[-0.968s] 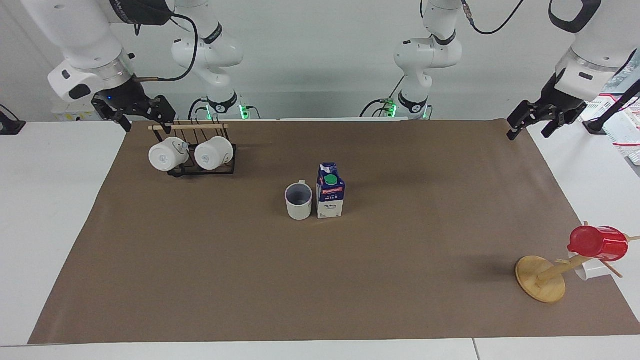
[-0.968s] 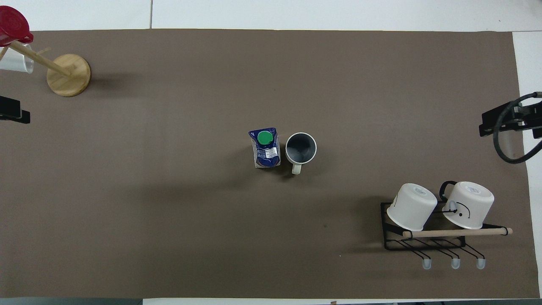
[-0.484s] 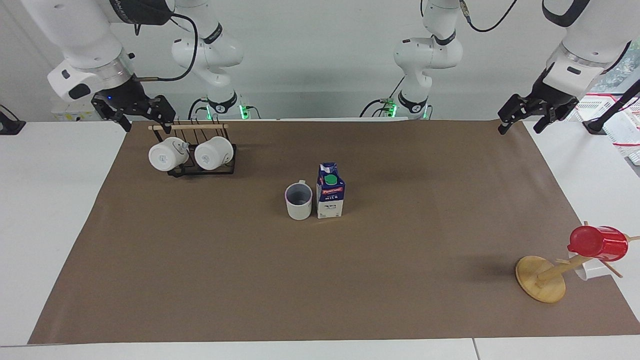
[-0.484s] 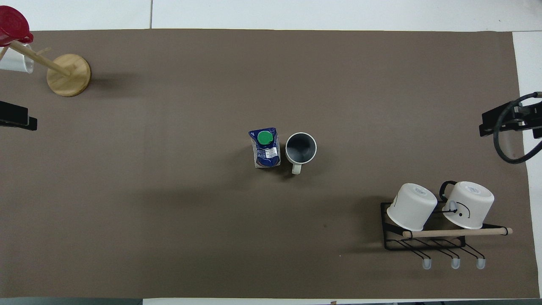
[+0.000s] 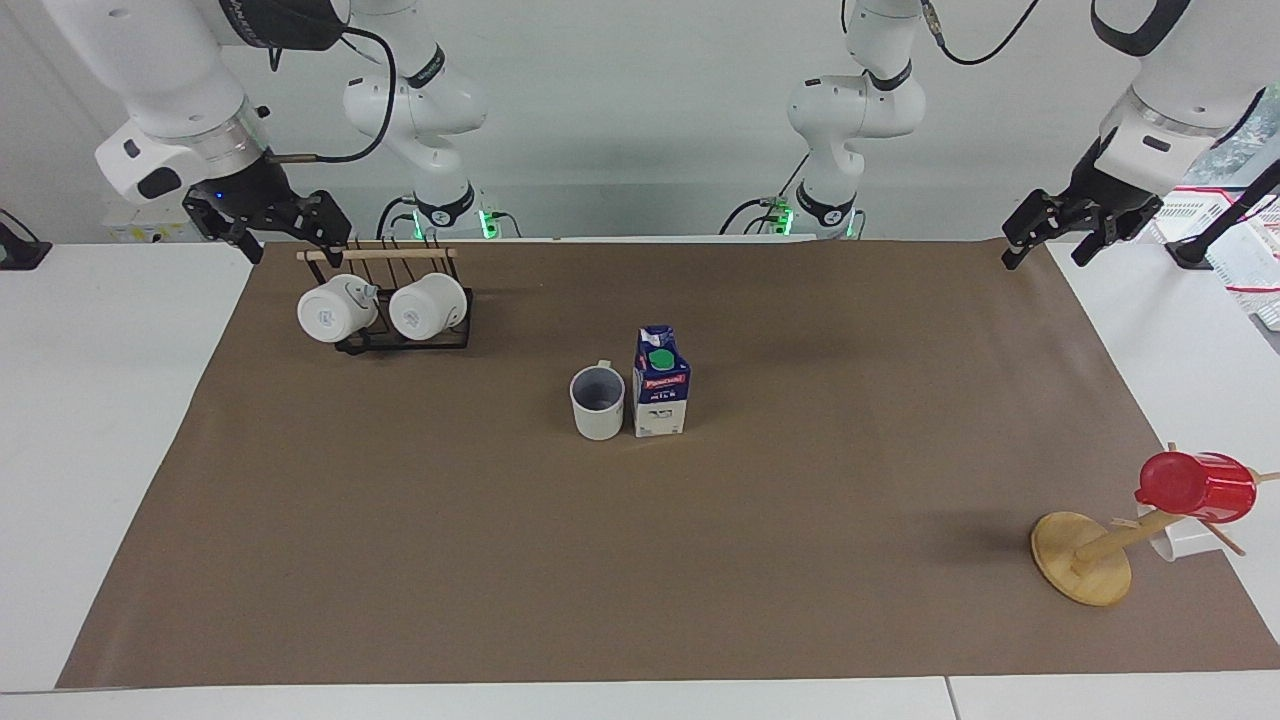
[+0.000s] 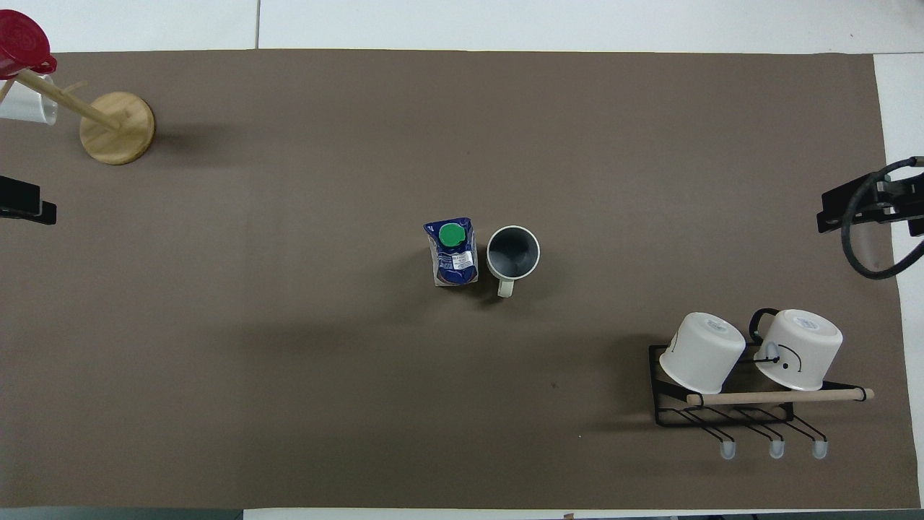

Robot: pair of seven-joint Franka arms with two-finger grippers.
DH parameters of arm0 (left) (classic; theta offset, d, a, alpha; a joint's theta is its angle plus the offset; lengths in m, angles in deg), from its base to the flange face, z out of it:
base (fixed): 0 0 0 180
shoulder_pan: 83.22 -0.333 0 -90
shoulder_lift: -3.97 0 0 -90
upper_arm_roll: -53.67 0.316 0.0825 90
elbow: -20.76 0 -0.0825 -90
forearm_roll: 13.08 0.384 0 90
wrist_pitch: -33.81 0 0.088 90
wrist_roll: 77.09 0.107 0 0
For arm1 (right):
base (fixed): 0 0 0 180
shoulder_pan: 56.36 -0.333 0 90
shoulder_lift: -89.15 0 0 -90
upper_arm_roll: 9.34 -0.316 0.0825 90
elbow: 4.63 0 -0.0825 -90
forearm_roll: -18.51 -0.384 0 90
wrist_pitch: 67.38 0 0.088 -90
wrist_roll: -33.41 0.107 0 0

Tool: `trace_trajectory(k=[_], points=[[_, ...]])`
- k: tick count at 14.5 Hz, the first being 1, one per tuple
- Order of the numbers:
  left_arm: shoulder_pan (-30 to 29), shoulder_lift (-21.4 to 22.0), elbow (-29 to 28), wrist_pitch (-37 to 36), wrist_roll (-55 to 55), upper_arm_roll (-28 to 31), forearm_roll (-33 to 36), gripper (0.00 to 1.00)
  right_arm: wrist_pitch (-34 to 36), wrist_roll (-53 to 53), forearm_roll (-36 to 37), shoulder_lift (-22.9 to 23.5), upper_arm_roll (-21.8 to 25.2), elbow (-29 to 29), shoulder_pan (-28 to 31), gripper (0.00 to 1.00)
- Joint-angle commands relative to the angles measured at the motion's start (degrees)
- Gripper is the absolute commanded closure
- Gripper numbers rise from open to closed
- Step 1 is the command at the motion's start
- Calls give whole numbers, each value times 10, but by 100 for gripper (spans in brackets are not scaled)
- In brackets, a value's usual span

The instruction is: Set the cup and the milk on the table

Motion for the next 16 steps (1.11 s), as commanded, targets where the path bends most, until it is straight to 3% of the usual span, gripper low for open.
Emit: trace_trajectory(k=[1, 16], points=[[-8, 0, 0, -3, 2, -20, 21, 0, -5, -3, -8, -12, -1, 13, 6, 0], [-3, 3, -11, 6, 2, -21, 19, 0, -5, -3, -8, -12, -1, 13, 6, 0]])
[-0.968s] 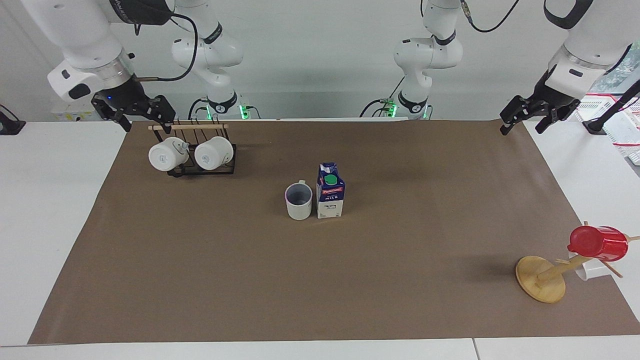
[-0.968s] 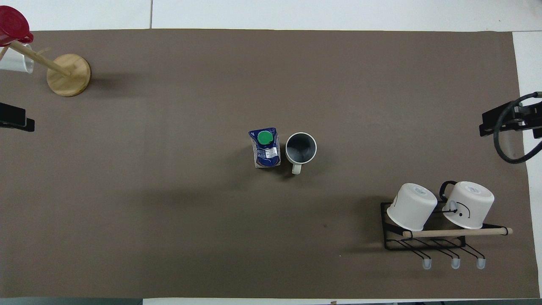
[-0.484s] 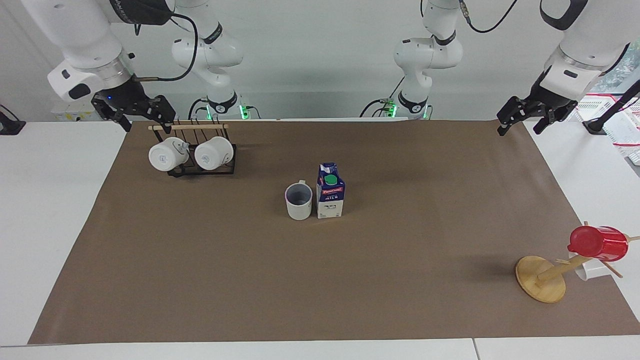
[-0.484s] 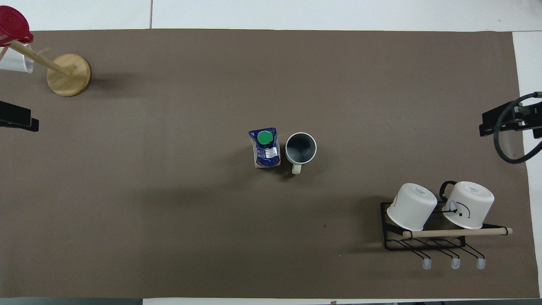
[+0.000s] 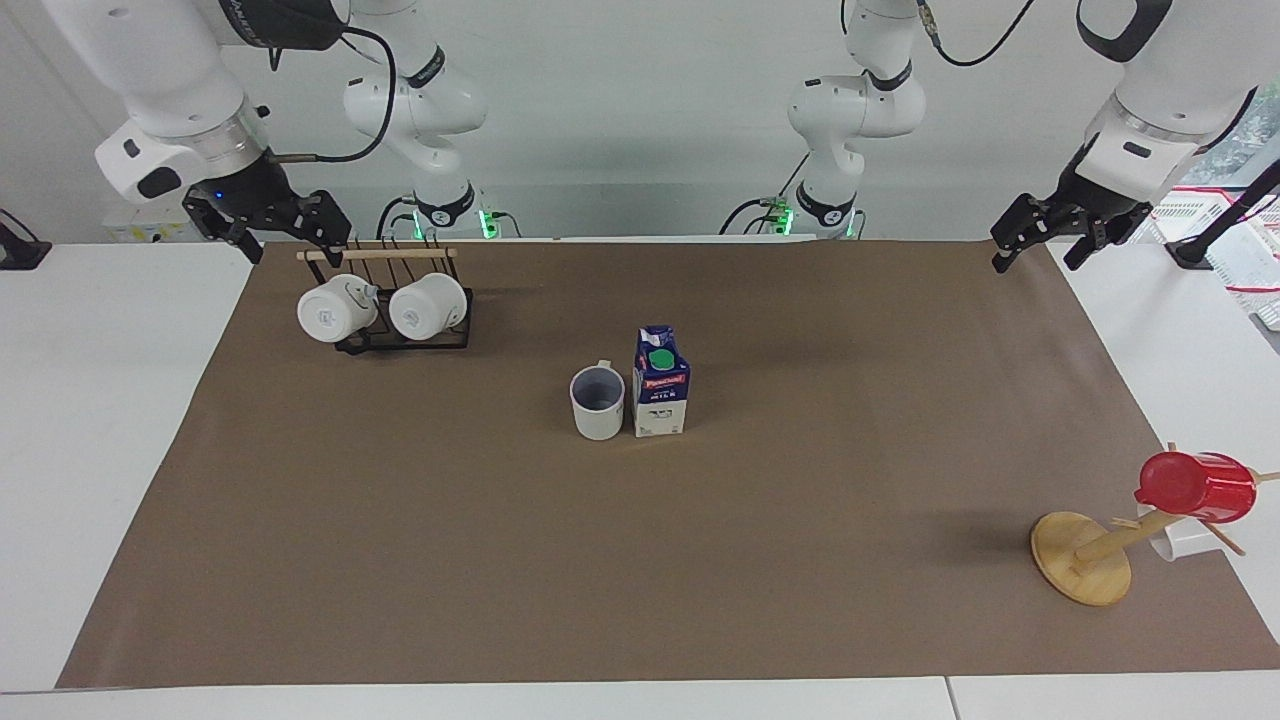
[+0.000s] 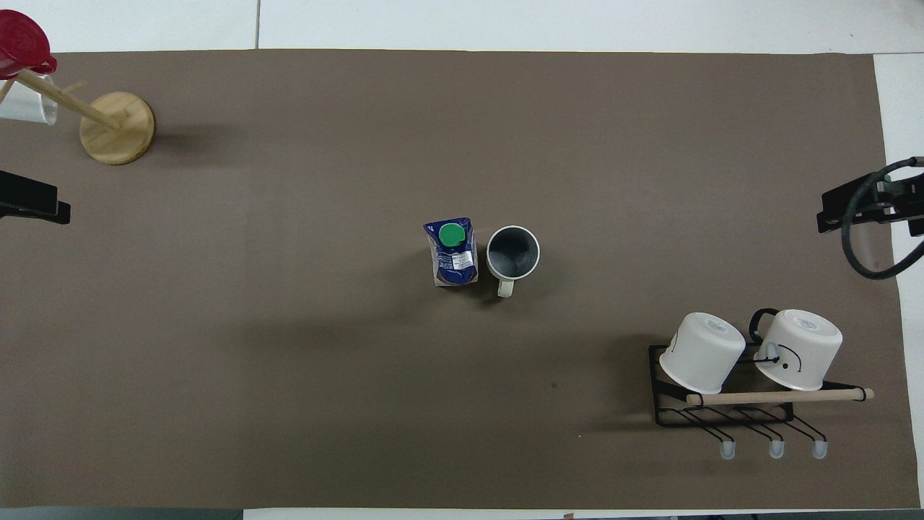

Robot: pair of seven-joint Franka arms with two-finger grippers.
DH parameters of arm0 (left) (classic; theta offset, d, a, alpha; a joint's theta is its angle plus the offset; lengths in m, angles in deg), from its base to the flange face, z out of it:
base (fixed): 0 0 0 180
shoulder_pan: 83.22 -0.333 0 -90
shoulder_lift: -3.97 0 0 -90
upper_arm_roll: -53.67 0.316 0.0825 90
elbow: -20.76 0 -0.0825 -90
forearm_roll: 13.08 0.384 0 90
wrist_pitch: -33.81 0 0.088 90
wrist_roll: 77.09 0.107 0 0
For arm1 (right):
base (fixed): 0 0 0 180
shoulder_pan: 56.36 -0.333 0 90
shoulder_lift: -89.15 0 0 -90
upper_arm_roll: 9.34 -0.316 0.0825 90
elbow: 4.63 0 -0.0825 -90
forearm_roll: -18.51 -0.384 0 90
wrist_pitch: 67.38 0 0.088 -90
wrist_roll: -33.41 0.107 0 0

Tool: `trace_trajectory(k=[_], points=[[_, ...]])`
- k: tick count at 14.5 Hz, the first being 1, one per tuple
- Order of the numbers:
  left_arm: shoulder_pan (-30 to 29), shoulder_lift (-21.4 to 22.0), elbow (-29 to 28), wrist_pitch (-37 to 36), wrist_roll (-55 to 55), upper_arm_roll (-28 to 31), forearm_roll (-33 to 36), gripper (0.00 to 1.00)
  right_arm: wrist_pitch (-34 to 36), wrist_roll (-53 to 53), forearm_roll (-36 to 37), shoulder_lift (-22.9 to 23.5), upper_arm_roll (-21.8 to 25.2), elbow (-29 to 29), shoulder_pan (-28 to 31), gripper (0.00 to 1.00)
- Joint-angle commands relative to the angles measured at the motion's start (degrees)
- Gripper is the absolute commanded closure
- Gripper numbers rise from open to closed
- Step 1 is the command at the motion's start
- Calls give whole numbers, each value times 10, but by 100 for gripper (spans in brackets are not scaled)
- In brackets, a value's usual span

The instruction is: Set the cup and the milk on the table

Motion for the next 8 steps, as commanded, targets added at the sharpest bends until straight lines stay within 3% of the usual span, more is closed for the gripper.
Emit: trace_trajectory(k=[1, 8], points=[[-3, 6, -10, 3, 3, -4, 9, 0, -5, -2, -8, -12, -1, 13, 6, 0], [-4, 6, -10, 2, 3, -3, 9, 0, -4, -7, -8, -13, -1, 15, 8, 0]])
